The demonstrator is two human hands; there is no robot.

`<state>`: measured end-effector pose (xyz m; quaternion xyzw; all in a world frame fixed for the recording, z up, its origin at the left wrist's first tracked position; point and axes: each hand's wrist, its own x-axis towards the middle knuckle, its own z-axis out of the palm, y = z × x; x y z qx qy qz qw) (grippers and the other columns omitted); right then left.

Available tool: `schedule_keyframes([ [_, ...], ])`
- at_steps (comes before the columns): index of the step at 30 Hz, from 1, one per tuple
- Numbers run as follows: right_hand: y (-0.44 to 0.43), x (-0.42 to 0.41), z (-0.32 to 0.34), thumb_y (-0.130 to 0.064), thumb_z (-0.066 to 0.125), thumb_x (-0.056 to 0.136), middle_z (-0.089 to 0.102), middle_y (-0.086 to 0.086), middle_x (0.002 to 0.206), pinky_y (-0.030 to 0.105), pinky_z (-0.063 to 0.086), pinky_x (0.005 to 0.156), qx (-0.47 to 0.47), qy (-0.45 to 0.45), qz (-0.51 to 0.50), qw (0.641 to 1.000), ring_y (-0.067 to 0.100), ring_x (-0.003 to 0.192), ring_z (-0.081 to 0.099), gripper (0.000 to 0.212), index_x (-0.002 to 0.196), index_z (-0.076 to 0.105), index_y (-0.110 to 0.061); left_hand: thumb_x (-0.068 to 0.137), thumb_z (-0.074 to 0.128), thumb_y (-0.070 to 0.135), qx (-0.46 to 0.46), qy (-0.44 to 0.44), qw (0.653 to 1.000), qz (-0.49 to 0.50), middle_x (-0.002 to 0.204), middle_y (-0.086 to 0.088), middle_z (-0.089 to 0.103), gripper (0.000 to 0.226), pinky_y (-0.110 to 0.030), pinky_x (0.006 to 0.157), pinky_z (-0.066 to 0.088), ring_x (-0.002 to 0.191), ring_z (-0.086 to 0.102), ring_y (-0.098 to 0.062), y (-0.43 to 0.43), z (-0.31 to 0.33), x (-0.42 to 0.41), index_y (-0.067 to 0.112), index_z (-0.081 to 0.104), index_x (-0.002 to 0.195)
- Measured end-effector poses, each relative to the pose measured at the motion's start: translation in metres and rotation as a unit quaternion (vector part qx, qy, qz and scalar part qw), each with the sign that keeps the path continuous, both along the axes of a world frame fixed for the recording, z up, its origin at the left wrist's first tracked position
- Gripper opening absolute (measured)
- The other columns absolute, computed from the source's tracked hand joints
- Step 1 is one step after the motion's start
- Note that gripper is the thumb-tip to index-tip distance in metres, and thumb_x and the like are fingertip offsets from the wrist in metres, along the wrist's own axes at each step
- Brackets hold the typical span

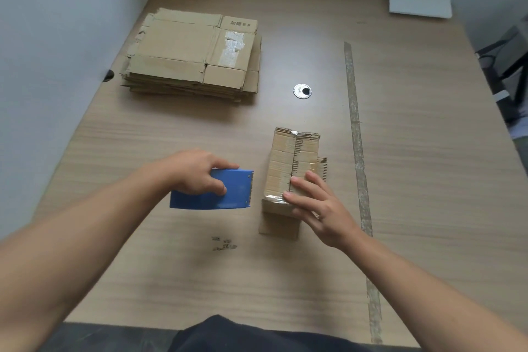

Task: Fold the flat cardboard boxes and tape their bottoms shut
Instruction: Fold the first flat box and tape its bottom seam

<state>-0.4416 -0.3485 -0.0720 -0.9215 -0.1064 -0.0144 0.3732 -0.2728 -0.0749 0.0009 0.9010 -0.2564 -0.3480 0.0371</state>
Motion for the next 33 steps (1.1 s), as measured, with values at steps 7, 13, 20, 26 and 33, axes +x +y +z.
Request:
schedule_keyframes([
  [7,0.003,-0.001,0.002,-0.01,0.07,0.09,0.048,0.004,0.143,0.044,0.024,0.116,0.016,0.016,-0.02,1.0,0.033,0.143,0.027,0.032,0.122,0.071,-0.013,0.071,0.055,0.061,0.023,-0.056,0.998,-0.031,0.123,0.009,0.062,0.069,-0.033,0.067,0.035,0.09,0.043,-0.015,-0.034,-0.006,-0.005,0.062,0.037,0.137],
  [13,0.015,-0.001,0.004,-0.017,0.074,0.089,0.056,0.003,0.138,0.031,0.019,0.117,0.042,0.027,-0.081,0.995,0.028,0.142,0.029,0.024,0.112,0.076,-0.015,0.072,0.051,0.052,0.025,-0.091,0.996,0.0,0.1,0.01,0.063,0.062,-0.032,0.066,0.043,0.083,0.051,-0.019,-0.044,0.0,-0.029,0.057,0.044,0.133],
  [20,0.021,0.003,0.01,-0.021,0.073,0.09,0.059,0.002,0.132,0.014,0.013,0.111,0.031,0.04,-0.114,0.992,0.026,0.139,0.03,0.016,0.104,0.079,-0.016,0.077,0.052,0.036,0.05,-0.138,0.989,0.025,0.081,0.01,0.059,0.034,-0.028,0.056,0.033,0.078,0.056,-0.021,-0.064,0.016,-0.052,0.038,0.061,0.109],
  [26,0.022,0.006,0.009,-0.02,0.076,0.087,0.063,0.005,0.125,0.028,0.023,0.108,-0.001,0.023,-0.114,0.993,0.035,0.134,0.037,0.013,0.097,0.08,-0.013,0.08,0.05,0.032,0.077,-0.187,0.979,0.022,0.072,0.008,0.047,0.025,-0.028,0.053,0.028,0.075,0.052,-0.023,-0.07,0.02,-0.067,0.032,0.059,0.103],
  [33,0.022,0.0,0.011,-0.02,0.074,0.088,0.043,0.004,0.147,0.044,0.03,0.116,0.015,0.028,-0.104,0.994,0.029,0.139,0.03,0.041,0.128,0.065,-0.024,0.082,0.048,0.031,0.035,-0.179,0.98,0.079,0.093,0.001,0.063,0.045,-0.031,0.058,0.035,0.078,0.05,-0.028,-0.058,0.006,-0.085,0.04,0.049,0.126],
])
